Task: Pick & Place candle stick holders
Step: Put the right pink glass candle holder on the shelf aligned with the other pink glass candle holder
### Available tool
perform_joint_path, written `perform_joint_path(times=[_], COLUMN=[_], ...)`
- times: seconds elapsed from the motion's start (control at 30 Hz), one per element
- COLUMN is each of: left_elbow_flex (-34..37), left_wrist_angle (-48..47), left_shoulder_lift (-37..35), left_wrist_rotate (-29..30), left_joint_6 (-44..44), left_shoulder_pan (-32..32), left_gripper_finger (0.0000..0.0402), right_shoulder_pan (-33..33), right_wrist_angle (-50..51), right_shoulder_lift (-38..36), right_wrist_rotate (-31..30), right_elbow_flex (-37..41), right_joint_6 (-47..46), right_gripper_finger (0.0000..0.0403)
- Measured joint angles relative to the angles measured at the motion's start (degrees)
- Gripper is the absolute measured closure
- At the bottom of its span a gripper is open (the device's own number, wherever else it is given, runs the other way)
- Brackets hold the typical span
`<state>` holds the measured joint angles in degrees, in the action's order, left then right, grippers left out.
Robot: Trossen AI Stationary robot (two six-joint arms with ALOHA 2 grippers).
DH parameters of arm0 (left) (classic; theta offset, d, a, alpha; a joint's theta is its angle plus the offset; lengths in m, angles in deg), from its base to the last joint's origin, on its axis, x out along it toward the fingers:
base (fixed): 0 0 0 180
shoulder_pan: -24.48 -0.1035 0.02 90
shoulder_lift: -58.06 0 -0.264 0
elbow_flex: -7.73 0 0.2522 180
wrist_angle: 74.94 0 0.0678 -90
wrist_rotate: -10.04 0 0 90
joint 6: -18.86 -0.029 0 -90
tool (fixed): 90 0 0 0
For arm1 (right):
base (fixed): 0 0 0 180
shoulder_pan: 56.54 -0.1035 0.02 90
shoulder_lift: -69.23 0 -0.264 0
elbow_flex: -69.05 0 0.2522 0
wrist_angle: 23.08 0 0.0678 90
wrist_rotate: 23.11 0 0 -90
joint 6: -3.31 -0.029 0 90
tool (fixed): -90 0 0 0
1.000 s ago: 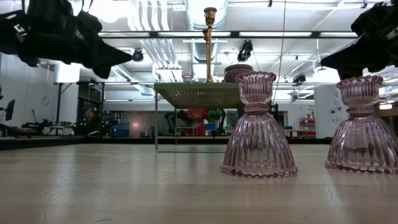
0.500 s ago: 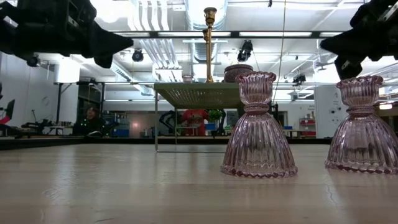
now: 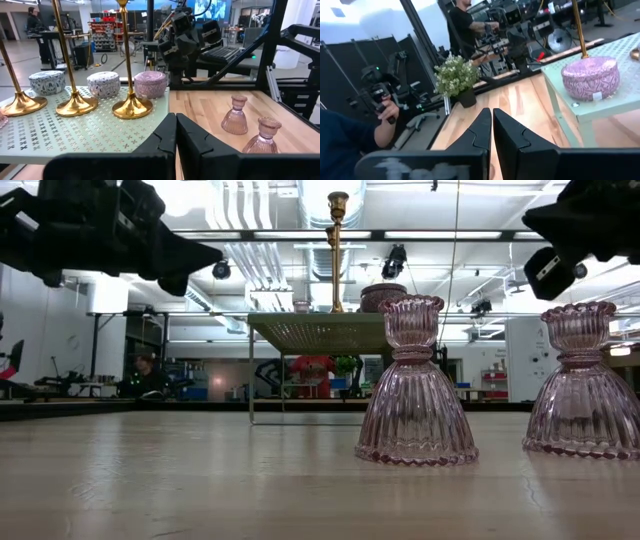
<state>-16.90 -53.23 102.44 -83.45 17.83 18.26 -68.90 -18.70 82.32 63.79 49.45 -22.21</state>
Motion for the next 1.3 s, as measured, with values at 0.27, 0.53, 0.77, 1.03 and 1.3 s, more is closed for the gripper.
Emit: perform_joint_path(times=[0.27, 0.53, 0.77, 1.03, 1.3], left_elbow_flex=[0.0, 0.0, 0.0, 0.0, 0.0], left_wrist_angle=[-0.08, -0.08, -0.1, -0.15, -0.14], left_shoulder_lift=[-0.01, -0.02, 0.0, 0.0, 0.0], left_wrist_rotate=[-0.02, -0.02, -0.03, -0.04, -0.07], left_joint_6=[-0.4, -0.13, -0.18, -0.09, 0.56], left_shoulder_pan=[-0.04, -0.02, -0.02, -0.01, 0.02], left_gripper_finger=[0.039, 0.039, 0.039, 0.039, 0.039], right_shoulder_pan=[-0.11, -0.13, -0.15, -1.5, -5.35], right_wrist_angle=[0.06, 0.18, 1.89, 12.21, 20.71], right_shoulder_lift=[9.1, 21.35, 31.84, 38.85, 43.21], right_wrist_rotate=[-0.17, -1.42, -1.35, -0.92, -2.26], right_elbow_flex=[-2.75, -7.88, -13.53, -22.19, -27.77], right_joint_6=[-1.39, -1.05, -1.01, -0.54, -2.86], right_gripper_finger=[0.039, 0.039, 0.039, 0.039, 0.039])
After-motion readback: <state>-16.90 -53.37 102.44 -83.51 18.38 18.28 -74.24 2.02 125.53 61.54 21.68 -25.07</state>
